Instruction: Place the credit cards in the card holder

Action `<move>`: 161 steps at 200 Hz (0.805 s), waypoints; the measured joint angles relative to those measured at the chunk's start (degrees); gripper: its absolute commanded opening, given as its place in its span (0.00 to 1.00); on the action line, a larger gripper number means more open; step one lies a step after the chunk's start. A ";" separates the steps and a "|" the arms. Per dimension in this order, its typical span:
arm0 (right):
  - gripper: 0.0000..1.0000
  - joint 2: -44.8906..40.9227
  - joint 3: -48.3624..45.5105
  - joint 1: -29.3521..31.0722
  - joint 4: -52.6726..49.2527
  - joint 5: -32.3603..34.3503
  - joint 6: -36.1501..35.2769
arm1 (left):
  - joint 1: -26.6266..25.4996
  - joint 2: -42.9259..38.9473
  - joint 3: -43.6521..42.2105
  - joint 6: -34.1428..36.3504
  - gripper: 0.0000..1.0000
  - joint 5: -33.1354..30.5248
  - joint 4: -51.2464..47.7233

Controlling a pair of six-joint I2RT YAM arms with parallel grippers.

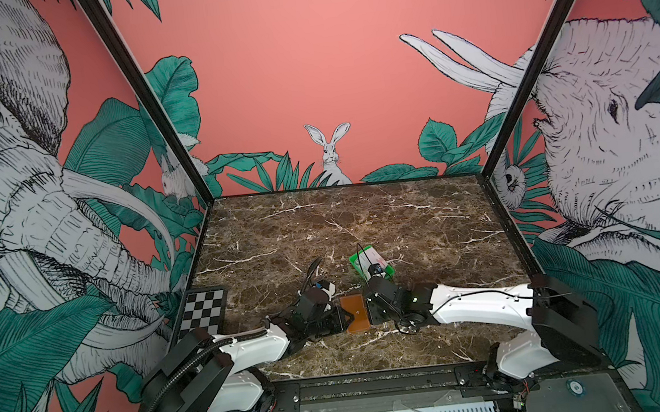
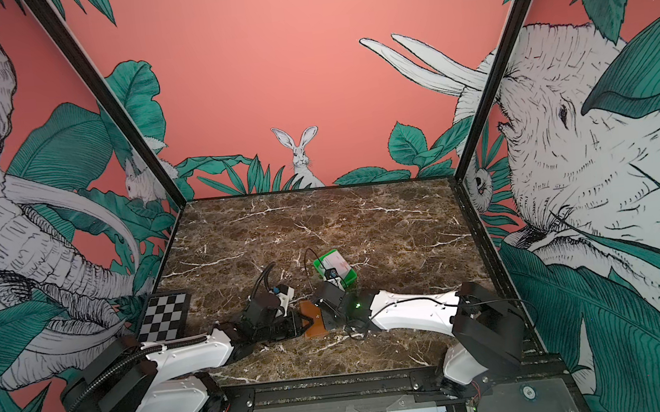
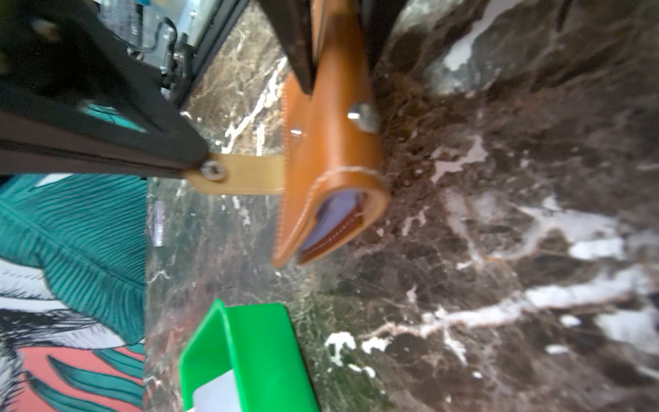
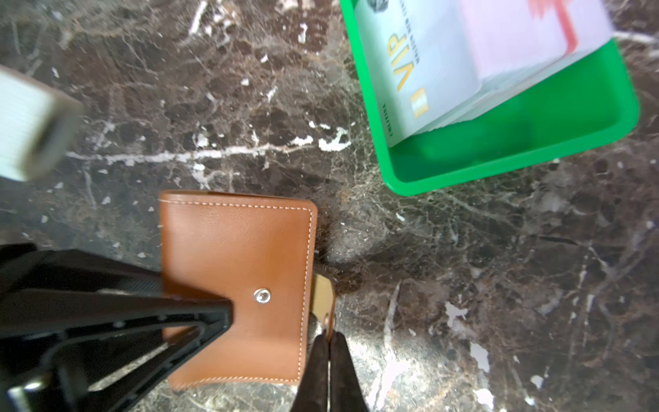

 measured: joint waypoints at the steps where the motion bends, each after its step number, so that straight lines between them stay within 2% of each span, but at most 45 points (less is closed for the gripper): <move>1: 0.00 -0.15 0.00 0.00 -0.04 0.02 0.00 | 0.00 0.02 0.00 0.02 0.35 -0.04 -0.11; 39: 0.00 -3.39 -0.48 0.00 -1.44 0.87 -0.22 | 0.02 -0.66 0.59 -0.39 0.54 -0.66 -2.29; 78: 0.00 -6.34 -1.75 0.00 -3.67 1.14 -0.46 | 0.02 -5.88 0.98 0.04 0.70 -1.75 -7.10; 110: 0.00 -8.61 -1.77 0.02 -5.16 1.27 -0.87 | 0.02 -8.66 1.42 0.94 0.76 -1.95 -8.63; 161: 0.00 -9.44 -1.77 0.96 -6.08 1.40 -1.60 | 0.02 -8.28 1.42 1.36 0.83 -0.85 -8.44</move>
